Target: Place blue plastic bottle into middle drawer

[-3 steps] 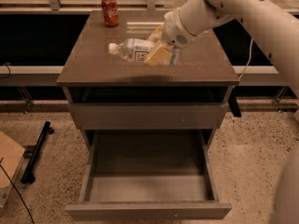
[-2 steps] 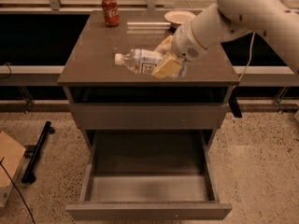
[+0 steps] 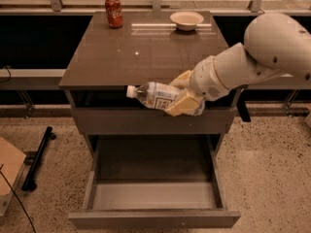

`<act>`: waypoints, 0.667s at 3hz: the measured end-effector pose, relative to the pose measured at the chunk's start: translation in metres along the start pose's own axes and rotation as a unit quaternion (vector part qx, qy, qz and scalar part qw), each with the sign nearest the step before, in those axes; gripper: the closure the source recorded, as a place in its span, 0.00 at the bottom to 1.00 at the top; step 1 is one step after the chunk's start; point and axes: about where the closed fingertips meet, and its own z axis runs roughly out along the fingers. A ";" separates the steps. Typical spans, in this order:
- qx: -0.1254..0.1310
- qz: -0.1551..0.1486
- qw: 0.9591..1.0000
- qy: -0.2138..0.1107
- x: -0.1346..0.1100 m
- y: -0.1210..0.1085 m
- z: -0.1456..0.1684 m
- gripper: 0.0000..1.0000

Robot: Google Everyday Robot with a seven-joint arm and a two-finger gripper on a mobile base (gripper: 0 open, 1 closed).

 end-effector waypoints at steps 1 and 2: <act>-0.008 0.024 1.000 -0.008 0.022 0.025 0.019 1.00; -0.013 0.038 0.999 -0.014 0.037 0.034 0.044 1.00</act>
Offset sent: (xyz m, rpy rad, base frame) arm -0.0199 0.0165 -0.1023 0.0706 0.0911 -0.0515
